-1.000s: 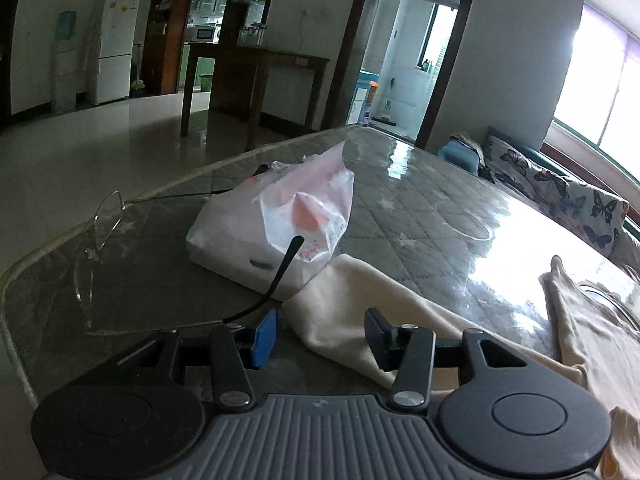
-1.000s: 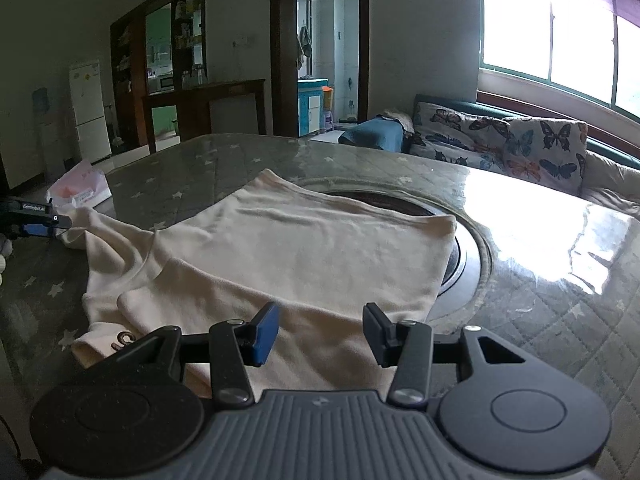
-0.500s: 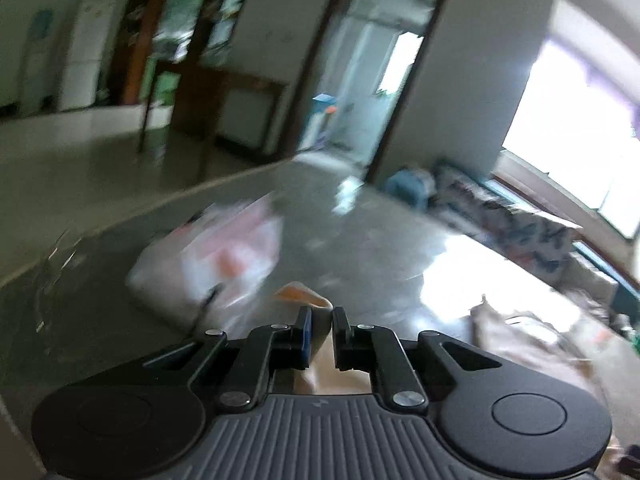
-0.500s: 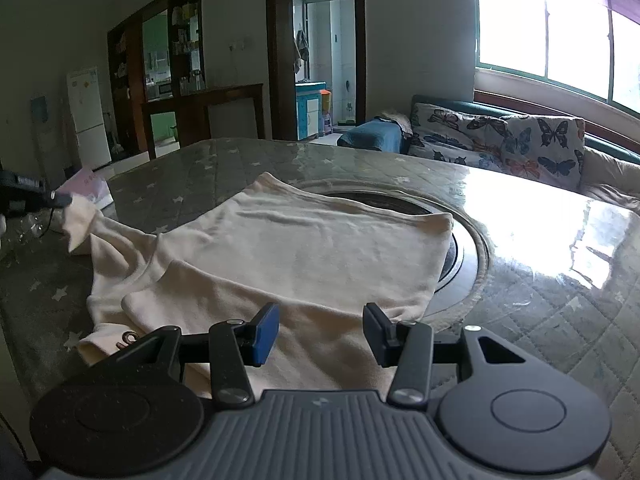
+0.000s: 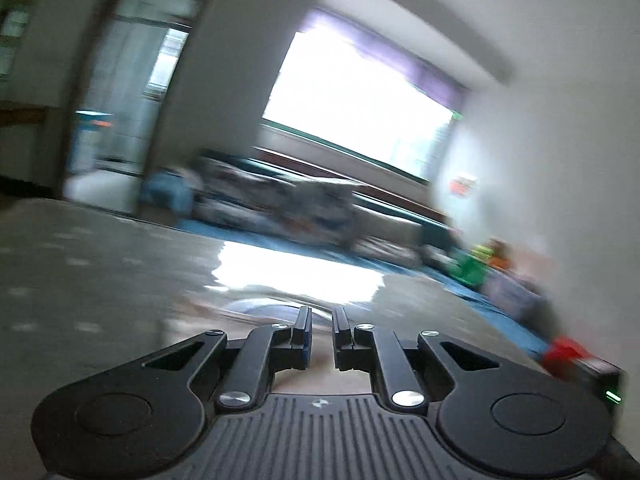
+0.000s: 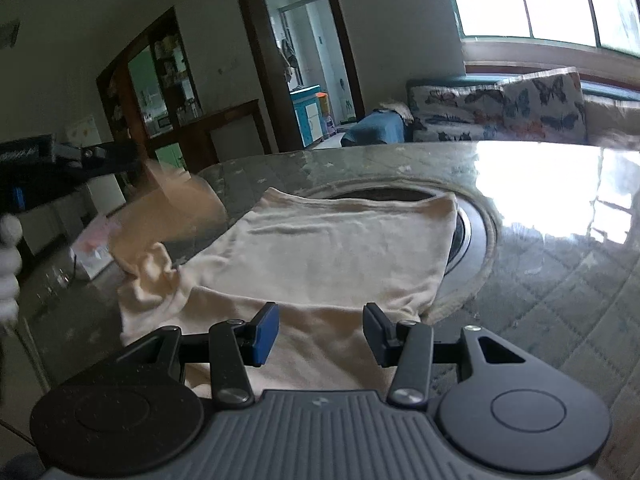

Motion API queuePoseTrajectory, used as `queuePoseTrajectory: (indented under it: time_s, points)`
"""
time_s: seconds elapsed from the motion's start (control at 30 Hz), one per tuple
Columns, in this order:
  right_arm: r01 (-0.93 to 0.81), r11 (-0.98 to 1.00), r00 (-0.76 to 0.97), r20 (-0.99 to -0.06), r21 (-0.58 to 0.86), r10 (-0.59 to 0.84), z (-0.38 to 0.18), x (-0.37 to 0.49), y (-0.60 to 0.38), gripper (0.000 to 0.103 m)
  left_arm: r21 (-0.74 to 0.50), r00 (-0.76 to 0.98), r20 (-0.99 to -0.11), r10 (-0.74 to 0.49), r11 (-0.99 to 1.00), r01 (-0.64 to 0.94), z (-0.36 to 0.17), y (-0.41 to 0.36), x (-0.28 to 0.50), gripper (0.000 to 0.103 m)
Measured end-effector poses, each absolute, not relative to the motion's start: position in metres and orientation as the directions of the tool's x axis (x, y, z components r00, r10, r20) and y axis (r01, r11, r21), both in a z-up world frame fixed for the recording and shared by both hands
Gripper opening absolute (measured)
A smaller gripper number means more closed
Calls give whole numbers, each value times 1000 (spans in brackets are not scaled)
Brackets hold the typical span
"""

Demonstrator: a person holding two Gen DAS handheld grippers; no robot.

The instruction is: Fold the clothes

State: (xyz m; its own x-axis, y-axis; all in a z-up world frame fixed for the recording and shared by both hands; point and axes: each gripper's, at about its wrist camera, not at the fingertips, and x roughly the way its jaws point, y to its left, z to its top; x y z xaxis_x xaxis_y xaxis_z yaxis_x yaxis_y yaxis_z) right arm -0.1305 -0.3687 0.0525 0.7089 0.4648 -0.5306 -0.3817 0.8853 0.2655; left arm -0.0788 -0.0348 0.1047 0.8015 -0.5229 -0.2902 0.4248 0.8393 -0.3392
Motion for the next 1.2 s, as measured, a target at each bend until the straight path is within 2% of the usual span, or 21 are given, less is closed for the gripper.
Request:
queuePoseTrajectory:
  time_s: [0.07, 0.1, 0.13, 0.2, 0.33, 0.4, 0.53, 0.7, 0.8, 0.9, 0.93, 0.97, 1.03, 1.2]
  points:
    - [-371, 877, 697, -534, 304, 480, 51, -129, -372, 47, -317, 755, -306, -580, 810, 493, 100, -55, -78, 19]
    - [-365, 875, 691, -537, 319, 484, 50, -128, -374, 47, -306, 730, -315, -606, 793, 526, 98, -65, -78, 32]
    - [-358, 874, 687, -540, 330, 486, 49, -127, -375, 47, -286, 708, -332, -623, 782, 554, 93, -72, -80, 40]
    - [-347, 877, 688, -545, 332, 478, 47, -128, -376, 47, -235, 680, -359, -639, 767, 597, 86, -81, -86, 40]
    - [-354, 873, 680, -548, 336, 486, 47, -131, -376, 47, -139, 723, -385, -574, 810, 569, 75, -62, -101, 40]
    - [-372, 863, 669, -546, 341, 504, 49, -129, -371, 47, -110, 754, -410, -513, 848, 518, 69, -44, -107, 40]
    - [-423, 827, 622, -545, 372, 563, 52, -116, -350, 47, 19, 823, -477, -309, 932, 362, 50, -6, -114, 40]
    - [-481, 779, 529, -576, 401, 623, 47, -92, -314, 47, 52, 823, -534, -192, 964, 259, 28, 23, -120, 40]
    - [-494, 772, 485, -610, 400, 627, 41, -81, -294, 45, 57, 819, -547, -172, 969, 241, 21, 29, -118, 40]
    - [-504, 776, 460, -642, 379, 613, 32, -79, -278, 34, 49, 817, -545, -187, 966, 254, 18, 28, -120, 40]
    - [-510, 780, 466, -645, 363, 606, 33, -80, -275, 28, 53, 817, -544, -192, 964, 262, 18, 27, -119, 40]
    - [-516, 783, 474, -645, 348, 599, 35, -82, -274, 16, 57, 817, -543, -196, 962, 269, 19, 27, -119, 40]
    - [-524, 785, 491, -635, 331, 596, 42, -85, -275, 6, 56, 815, -543, -202, 960, 275, 18, 26, -116, 40]
    - [-531, 806, 601, -553, 263, 577, 80, -97, -285, 2, 32, 811, -549, -204, 964, 264, 14, 28, -108, 40]
